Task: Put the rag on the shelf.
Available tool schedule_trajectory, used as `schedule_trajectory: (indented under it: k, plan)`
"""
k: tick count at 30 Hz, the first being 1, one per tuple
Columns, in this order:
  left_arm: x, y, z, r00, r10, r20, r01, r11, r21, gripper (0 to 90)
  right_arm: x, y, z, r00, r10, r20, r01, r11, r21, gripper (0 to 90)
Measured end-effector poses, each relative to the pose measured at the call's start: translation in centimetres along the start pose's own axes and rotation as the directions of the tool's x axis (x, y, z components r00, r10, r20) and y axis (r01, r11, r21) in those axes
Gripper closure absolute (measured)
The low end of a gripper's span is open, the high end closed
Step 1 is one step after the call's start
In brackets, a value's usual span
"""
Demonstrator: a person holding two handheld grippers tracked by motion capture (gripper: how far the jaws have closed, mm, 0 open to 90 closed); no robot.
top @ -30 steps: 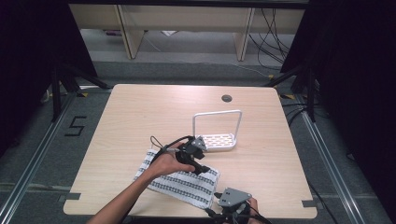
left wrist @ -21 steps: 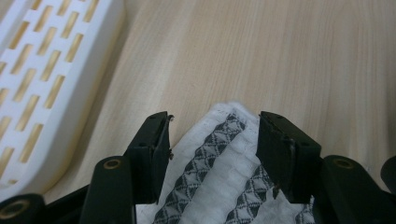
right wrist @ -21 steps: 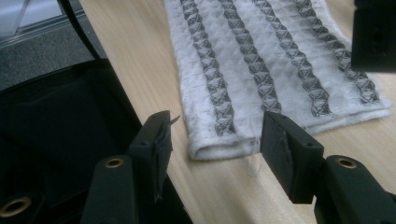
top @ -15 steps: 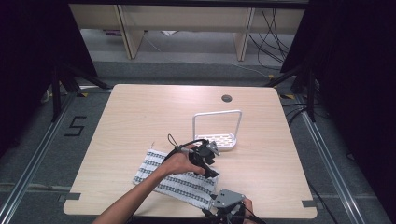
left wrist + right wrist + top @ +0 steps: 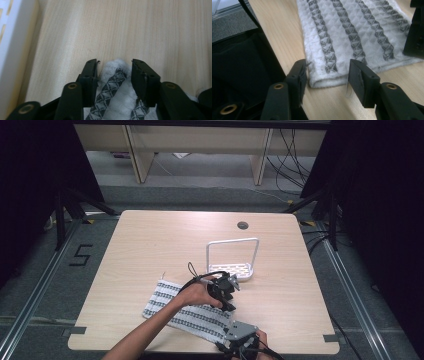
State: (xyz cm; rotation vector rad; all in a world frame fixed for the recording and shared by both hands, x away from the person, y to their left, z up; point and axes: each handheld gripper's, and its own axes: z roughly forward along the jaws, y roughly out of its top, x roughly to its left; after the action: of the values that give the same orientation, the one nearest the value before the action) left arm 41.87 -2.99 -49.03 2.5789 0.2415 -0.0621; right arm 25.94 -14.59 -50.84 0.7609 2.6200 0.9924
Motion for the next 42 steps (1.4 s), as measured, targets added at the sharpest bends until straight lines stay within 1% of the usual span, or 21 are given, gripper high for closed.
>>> schedule_trajectory:
  k: [1,3,5,6,8,9,10,11,12,13,14,15,18,26,31,33,34,38,39,40,42]
  plan:
    - [-0.2,0.0,0.0,1.0,0.004,-0.003,-0.004,1.0,-0.007,59.1,0.0,-0.1,0.1,1.0,-0.003,0.009,0.003,1.0,-0.013,51.6]
    - [-0.2,0.0,-0.1,0.9993,0.037,-0.007,-0.037,0.9992,0.011,64.2,-0.1,-0.1,0.0,0.9999,0.012,0.005,-0.012,1.0,0.001,54.2]
    - [-0.3,0.0,-0.1,0.999,0.044,-0.006,-0.044,0.999,0.009,71.0,-0.1,-0.1,0.1,0.9998,0.019,0.006,-0.019,1.0,-0.013,55.3]
    - [-0.5,0.0,-0.1,0.9977,0.068,0.0,-0.068,0.9975,0.017,73.9,-0.2,-0.1,0.0,0.9999,0.015,0.003,-0.015,1.0,-0.004,59.2]
    - [-0.6,0.0,-0.1,0.9974,0.072,0.003,-0.072,0.9972,0.019,79.1,-0.1,-0.1,0.0,0.9997,0.024,0.001,-0.024,1.0,-0.001,66.3]
    - [-0.6,0.0,-0.1,0.9972,0.074,0.008,-0.074,0.997,0.02,79.1,-0.1,-0.1,0.0,0.9997,0.024,0.001,-0.024,1.0,-0.001,66.3]
    - [-0.5,0.0,-0.1,0.9974,0.071,0.012,-0.072,0.9973,0.019,82.9,-0.4,-0.1,0.1,0.9997,0.02,-0.018,-0.02,1.0,-0.015,73.9]
    - [-0.6,-0.1,-0.1,0.9978,0.063,0.019,-0.064,0.9979,0.015,82.9,-0.4,-0.1,0.1,0.9997,0.02,-0.018,-0.02,1.0,-0.015,73.9]
    - [-0.5,-0.2,-0.1,0.9983,0.055,0.019,-0.055,0.9984,0.008,84.7,-0.4,-0.2,0.2,0.9997,0.016,-0.015,-0.017,0.999,-0.029,81.0]
    - [-0.4,-0.2,-0.2,0.9984,0.056,0.01,-0.056,0.9984,0.005,85.2,-0.4,-0.2,0.1,0.9992,0.028,-0.027,-0.029,0.999,-0.023,84.1]
    - [-0.3,-0.3,-0.2,0.999,0.043,0.007,-0.043,0.9991,-0.003,85.6,-0.5,-0.2,0.0,0.9997,0.01,-0.022,-0.01,1.0,-0.017,86.2]
    - [-0.2,-0.4,-0.2,0.9994,0.036,0.001,-0.036,0.9993,-0.007,85.9,-0.4,-0.3,0.0,0.9997,0.014,-0.021,-0.015,1.0,-0.016,87.7]
    - [0.0,-0.7,-0.6,0.9997,0.015,-0.018,-0.016,0.9995,-0.026,86.3,-0.8,-0.3,-0.4,0.9999,-0.011,-0.008,0.011,1.0,-0.029,88.9]
    - [0.8,-0.8,-2.8,0.9977,-0.045,-0.051,0.039,0.9931,-0.11,86.5,-2.3,-0.3,-2.4,0.9989,0.01,0.046,-0.006,0.997,-0.077,89.3]
    - [0.7,-0.1,-5.9,0.9943,-0.075,-0.076,0.059,0.9771,-0.205,86.6,-4.0,0.4,-4.9,0.9945,0.018,0.103,-0.003,0.99,-0.142,89.5]
    - [0.6,0.2,-6.6,0.9935,-0.074,-0.087,0.054,0.9746,-0.217,86.6,-4.4,0.6,-5.4,0.9933,0.003,0.116,0.016,0.987,-0.159,89.5]
    - [0.4,0.7,-8.0,0.992,-0.081,-0.097,0.055,0.9674,-0.247,86.6,-4.9,1.2,-6.6,0.9911,0.0,0.133,0.025,0.982,-0.186,89.5]
    - [0.3,1.8,-11.0,0.9856,-0.1,-0.136,0.054,0.9498,-0.308,86.6,-6.1,2.9,-8.9,0.9884,-0.012,0.151,0.047,0.972,-0.23,89.5]
    - [0.3,2.2,-11.9,0.9824,-0.117,-0.145,0.062,0.939,-0.338,86.6,-6.4,3.3,-9.4,0.9863,-0.028,0.163,0.066,0.97,-0.233,89.5]
    - [0.3,2.3,-12.5,0.981,-0.126,-0.148,0.067,0.9336,-0.352,86.6,-6.8,3.8,-10.0,0.9859,-0.016,0.167,0.058,0.968,-0.245,89.5]
    - [0.3,2.8,-14.0,0.9729,-0.152,-0.174,0.073,0.9166,-0.393,86.6,-7.7,4.7,-10.9,0.9844,-0.003,0.176,0.051,0.962,-0.27,89.5]
